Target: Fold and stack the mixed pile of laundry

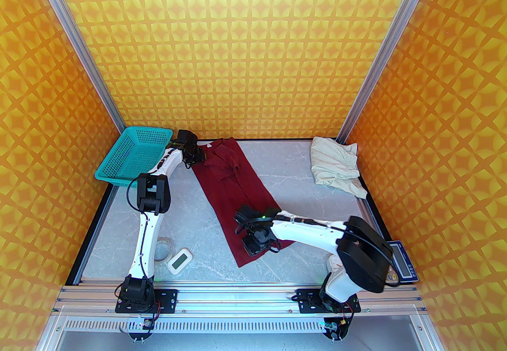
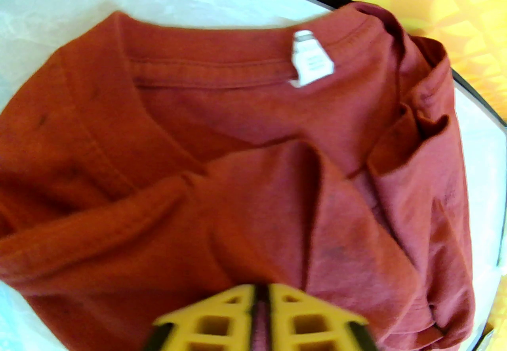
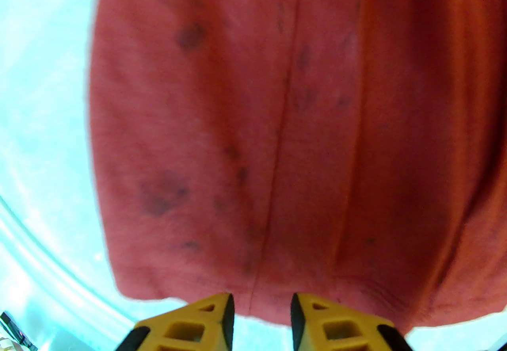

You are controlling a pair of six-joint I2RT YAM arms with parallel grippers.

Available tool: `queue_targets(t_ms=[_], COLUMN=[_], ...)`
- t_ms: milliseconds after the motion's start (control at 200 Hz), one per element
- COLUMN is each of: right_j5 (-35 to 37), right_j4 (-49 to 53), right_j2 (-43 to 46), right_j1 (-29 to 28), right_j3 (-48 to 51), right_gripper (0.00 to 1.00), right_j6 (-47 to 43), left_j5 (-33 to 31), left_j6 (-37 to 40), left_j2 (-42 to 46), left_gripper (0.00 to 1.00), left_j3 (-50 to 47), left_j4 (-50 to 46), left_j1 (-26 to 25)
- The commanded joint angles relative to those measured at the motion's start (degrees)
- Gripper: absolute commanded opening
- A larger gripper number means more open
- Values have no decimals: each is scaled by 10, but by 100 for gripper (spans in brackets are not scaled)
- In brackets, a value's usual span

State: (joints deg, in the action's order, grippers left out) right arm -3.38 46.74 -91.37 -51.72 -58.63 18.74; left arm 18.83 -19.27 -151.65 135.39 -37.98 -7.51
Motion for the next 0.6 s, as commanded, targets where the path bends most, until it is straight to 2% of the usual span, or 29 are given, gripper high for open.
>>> queue_targets(t_ms=[0, 120, 270, 440, 595], right_j5=[9, 17, 42, 52, 63], right_j4=[8, 7, 18, 21, 0], right_j2=[-23, -43, -9, -3, -25], right_j1=[23, 65, 122, 216, 252], right_j3=[-19, -26, -35, -15, 13], right_gripper=[29, 27, 28, 27, 23], right_j6=[-37, -49, -40, -6, 7], left_j5=[-2, -41, -69, -80, -75], left_j6=[24, 24, 6, -15, -31], left_j2=[66, 130, 158, 116, 61], left_gripper=[23, 25, 25, 22, 21], left_j3=[-47, -114, -174, -147, -88], left_j4=[-17, -13, -3, -12, -20], left_j1=[-16, -30, -36, -37, -40])
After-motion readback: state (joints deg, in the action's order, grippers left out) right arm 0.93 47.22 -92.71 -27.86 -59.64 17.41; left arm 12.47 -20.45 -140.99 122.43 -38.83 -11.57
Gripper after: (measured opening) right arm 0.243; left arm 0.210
